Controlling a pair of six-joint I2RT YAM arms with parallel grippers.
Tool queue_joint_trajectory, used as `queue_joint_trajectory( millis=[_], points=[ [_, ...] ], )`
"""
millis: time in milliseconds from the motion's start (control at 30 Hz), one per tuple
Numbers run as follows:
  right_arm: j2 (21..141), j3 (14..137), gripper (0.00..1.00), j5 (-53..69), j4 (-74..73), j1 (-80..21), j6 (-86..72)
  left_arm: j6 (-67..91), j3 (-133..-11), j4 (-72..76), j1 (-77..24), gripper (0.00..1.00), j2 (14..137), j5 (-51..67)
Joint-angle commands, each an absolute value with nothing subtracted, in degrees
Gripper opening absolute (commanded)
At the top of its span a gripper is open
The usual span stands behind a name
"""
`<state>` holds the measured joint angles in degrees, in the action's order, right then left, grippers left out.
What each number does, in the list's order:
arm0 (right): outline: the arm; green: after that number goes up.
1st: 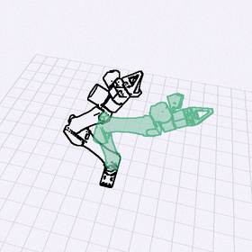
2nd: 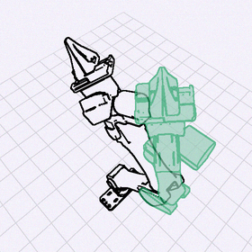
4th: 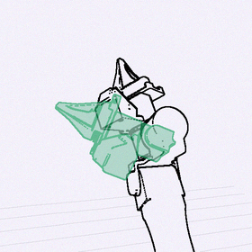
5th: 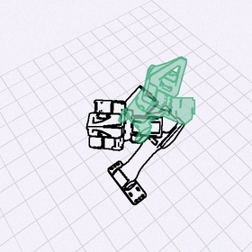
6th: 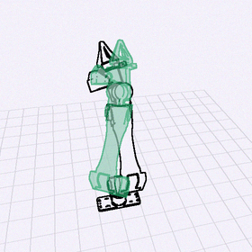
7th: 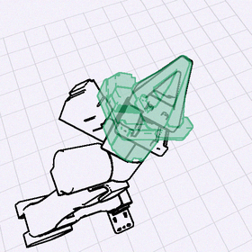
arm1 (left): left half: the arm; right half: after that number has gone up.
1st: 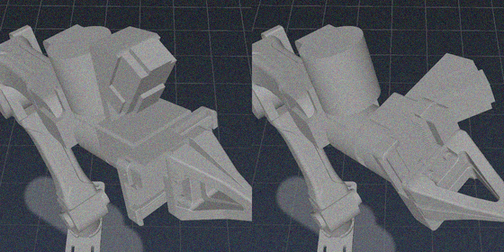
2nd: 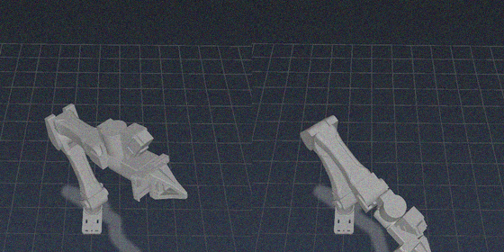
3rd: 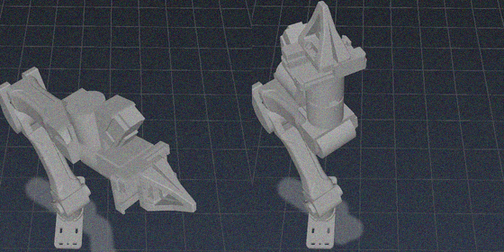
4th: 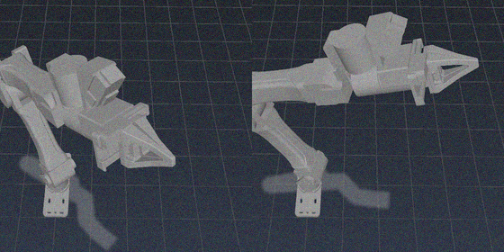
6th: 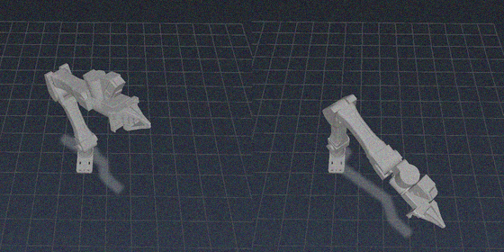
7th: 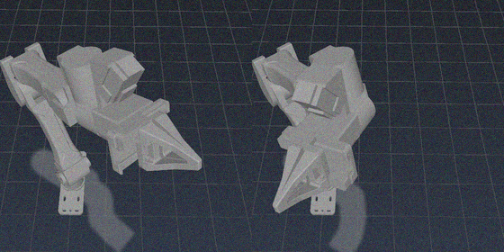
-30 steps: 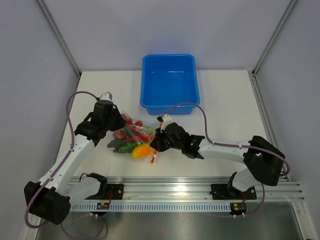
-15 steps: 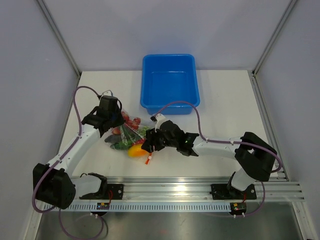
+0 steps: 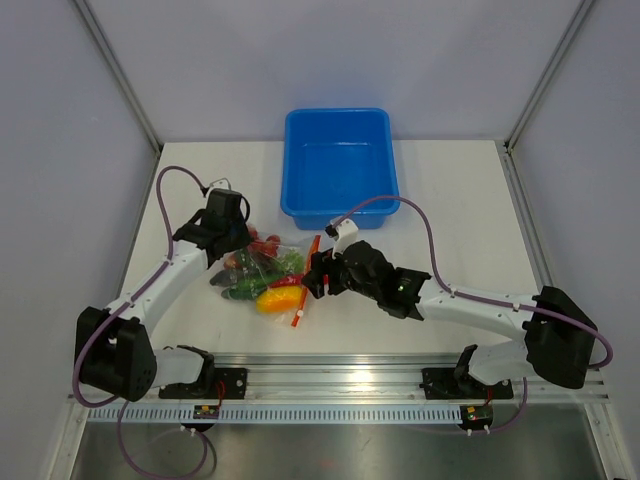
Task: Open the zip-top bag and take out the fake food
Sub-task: Adjust the zipper food storage bag at the center of the board, then pick up the fake vegetable from the zipper food storage bag.
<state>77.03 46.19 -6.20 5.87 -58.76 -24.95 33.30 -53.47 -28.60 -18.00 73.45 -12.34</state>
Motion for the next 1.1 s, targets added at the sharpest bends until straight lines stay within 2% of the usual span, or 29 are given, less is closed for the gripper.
queue_joint_trajectory(
  millis=[0,167,233,267,367,733,1067],
  points=[
    [77.25,48.86,0.72,-15.28,0.27,-58.98,-21.54,31.56,-53.44,-23.21,-17.84,0.00,73.74,-15.03],
    [76.91,44.48,0.80,-14.59,5.54,-59.06,-13.11,31.03,-52.91,-22.06,-17.84,0.00,73.65,-15.38],
    [76.21,43.60,0.80,-14.50,5.45,-59.06,-9.68,30.67,-52.91,-21.62,-17.84,0.00,73.74,-14.77],
    [76.11,43.59,0.84,-13.89,4.75,-58.98,-8.80,30.67,-53.00,-21.53,-17.84,0.00,74.09,-14.59],
    [76.02,42.02,0.85,-10.12,6.85,-59.06,-3.88,30.41,-53.44,-21.80,-17.84,0.00,74.79,-13.54],
    [89.90,48.69,0.83,-6.95,6.41,-58.98,9.58,30.15,-53.26,-21.80,-17.84,0.00,74.97,-11.86],
    [94.39,50.45,0.86,-7.04,9.93,-58.89,12.92,30.41,-52.74,-21.27,-17.93,0.00,73.39,-10.55]
  ],
)
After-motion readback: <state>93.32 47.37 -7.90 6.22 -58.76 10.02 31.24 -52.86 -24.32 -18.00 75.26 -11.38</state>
